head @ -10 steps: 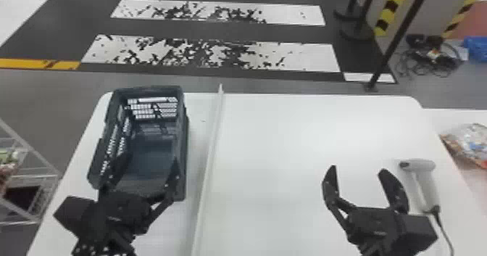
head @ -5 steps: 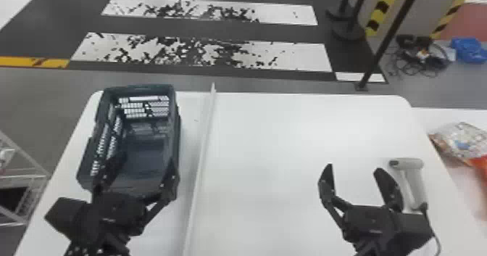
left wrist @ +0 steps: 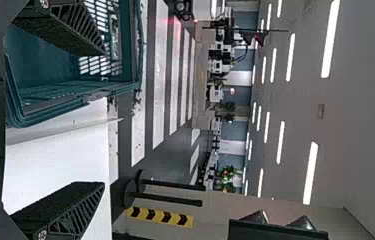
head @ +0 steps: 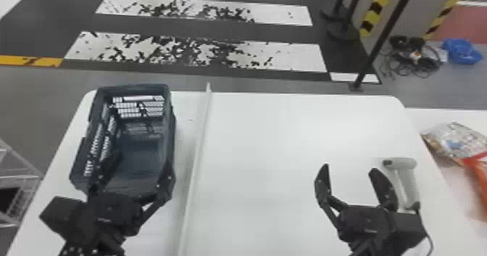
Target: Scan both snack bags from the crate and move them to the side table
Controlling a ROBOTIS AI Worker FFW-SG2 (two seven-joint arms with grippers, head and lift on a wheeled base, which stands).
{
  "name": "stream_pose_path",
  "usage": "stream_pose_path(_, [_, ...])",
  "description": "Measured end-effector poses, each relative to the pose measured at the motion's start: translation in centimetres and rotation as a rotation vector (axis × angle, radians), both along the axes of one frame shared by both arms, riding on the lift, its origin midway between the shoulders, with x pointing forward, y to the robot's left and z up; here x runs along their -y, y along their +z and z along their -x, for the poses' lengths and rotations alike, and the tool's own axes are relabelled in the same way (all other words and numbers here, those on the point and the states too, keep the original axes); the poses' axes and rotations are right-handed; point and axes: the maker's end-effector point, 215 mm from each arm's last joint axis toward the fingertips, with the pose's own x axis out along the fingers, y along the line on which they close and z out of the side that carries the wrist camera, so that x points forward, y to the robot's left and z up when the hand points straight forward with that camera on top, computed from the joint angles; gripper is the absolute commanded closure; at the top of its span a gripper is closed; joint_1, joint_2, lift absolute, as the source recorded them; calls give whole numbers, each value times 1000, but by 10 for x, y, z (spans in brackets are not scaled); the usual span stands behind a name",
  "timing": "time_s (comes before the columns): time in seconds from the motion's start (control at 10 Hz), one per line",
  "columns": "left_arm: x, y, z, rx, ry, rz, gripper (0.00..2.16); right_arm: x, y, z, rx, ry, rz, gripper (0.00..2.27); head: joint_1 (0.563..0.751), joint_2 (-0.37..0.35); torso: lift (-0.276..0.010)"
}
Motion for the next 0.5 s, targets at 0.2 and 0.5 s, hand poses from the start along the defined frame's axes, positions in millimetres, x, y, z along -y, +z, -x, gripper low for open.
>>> stream_pose_path(0.2, [0,0,0,-1,0,-1,63,0,-1,1,-2,-1,-1,49,695,-67,-29])
stream_pose_path(0.5, [0,1,-1,2,0,0,63,0,0,1,0,-1,-2,53,695,-67,-29])
